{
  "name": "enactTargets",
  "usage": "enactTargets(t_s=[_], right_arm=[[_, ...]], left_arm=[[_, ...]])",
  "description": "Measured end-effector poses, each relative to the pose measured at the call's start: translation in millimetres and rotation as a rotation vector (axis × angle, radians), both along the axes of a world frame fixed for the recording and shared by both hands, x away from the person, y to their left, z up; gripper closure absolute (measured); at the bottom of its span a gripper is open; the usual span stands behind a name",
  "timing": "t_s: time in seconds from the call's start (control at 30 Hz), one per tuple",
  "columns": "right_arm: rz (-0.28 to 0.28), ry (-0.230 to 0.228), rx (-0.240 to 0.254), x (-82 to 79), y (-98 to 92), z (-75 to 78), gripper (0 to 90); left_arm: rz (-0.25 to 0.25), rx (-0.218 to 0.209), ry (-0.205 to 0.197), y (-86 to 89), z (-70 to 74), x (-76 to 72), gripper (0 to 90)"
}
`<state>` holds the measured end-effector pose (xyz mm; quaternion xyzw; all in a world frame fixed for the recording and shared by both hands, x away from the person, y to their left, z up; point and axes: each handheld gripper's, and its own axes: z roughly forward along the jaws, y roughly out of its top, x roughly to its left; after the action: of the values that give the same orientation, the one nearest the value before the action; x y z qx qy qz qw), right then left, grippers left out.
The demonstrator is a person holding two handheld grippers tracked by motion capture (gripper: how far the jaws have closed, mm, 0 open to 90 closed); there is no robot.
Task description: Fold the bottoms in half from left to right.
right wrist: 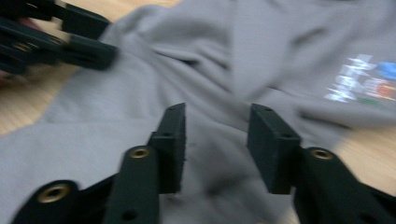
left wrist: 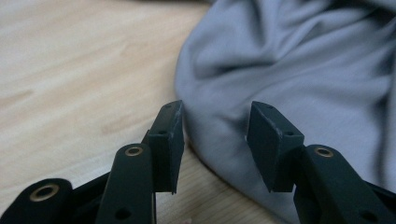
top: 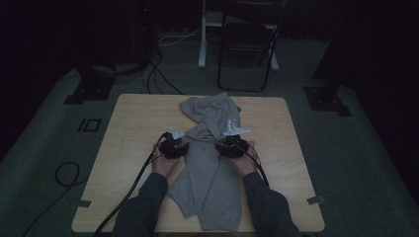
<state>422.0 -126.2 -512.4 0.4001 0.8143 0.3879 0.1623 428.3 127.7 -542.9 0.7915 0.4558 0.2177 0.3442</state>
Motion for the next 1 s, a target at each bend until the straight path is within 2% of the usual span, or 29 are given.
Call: enactTargets(t_s=[0.03, 0.07, 0.1, 0.17, 0.2, 0.23, 0.27, 0.3, 0.4, 0.43, 0.47, 0.57, 0.67, 0.73, 0.77, 0.8, 0.9, 1.0], right_arm=[[0.012, 0.006, 0.000, 1.5, 5.9, -1.7, 52.2], [0.012, 0.006, 0.000, 1.5, 5.9, -1.7, 52.2], [0.039, 0.012, -0.022, 4.5, 18.3, -7.6, 49.0], [0.052, 0.032, -0.043, 8.7, 24.0, -15.5, 50.9], [0.049, 0.055, -0.061, 10.5, 25.7, -20.1, 57.5], [0.046, 0.069, -0.075, 10.5, 25.5, -23.3, 69.4], [0.049, 0.062, -0.073, 8.1, 22.8, -22.6, 81.8], [0.044, 0.069, -0.070, 4.8, 18.9, -20.5, 84.8], [0.053, 0.047, -0.051, -12.8, 0.9, -12.8, 87.9], [0.047, 0.034, -0.065, -19.0, -5.4, -11.6, 88.8], [0.031, 0.022, -0.082, -25.1, -12.1, -11.2, 88.7], [0.006, 0.037, -0.078, -37.3, -34.6, -13.0, 88.8], [0.003, 0.054, -0.091, -46.1, -46.1, -14.9, 88.3], [-0.017, 0.056, -0.139, -50.8, -47.2, -14.1, 87.0], [-0.034, 0.050, -0.168, -52.9, -46.6, -12.7, 82.8], [-0.044, 0.034, -0.176, -54.3, -46.9, -10.1, 75.0], [-0.013, -0.003, -0.063, -56.4, -42.5, 2.6, 65.2], [0.034, -0.031, -0.026, -54.2, -23.2, 10.5, 57.1]], left_arm=[[0.002, -0.018, 0.008, 1.6, -0.5, 0.9, 56.1], [0.002, -0.018, 0.008, 1.6, -0.5, 0.9, 56.1], [0.003, -0.025, 0.014, 2.4, -0.5, 1.8, 56.2], [0.001, -0.028, 0.016, 2.7, -0.5, 2.2, 56.5], [0.002, -0.033, 0.019, 3.0, -0.6, 2.5, 56.9], [0.004, -0.034, 0.019, 3.2, -0.6, 2.6, 57.2], [0.003, -0.033, 0.019, 3.1, -0.6, 2.5, 57.8], [0.002, -0.027, 0.015, 2.6, -0.5, 2.1, 58.3], [-0.008, -0.007, -0.002, -0.1, -0.6, 0.2, 59.0], [-0.007, -0.005, -0.004, -0.1, -0.5, 0.1, 59.2], [-0.005, -0.007, -0.001, 0.1, -0.5, 0.3, 59.5], [-0.004, -0.010, 0.002, 0.4, -0.4, 0.5, 59.5], [-0.005, -0.010, 0.000, 0.1, -0.5, 0.6, 59.3], [0.000, -0.012, 0.002, 0.4, -0.5, 0.9, 59.1], [0.001, -0.010, 0.001, 0.3, -0.5, 1.0, 59.0], [0.002, -0.011, 0.000, 0.2, -0.5, 1.0, 58.8], [0.007, -0.018, 0.004, 0.8, -0.6, 1.5, 57.6], [0.009, -0.023, 0.010, 1.6, -0.6, 2.1, 56.5]])
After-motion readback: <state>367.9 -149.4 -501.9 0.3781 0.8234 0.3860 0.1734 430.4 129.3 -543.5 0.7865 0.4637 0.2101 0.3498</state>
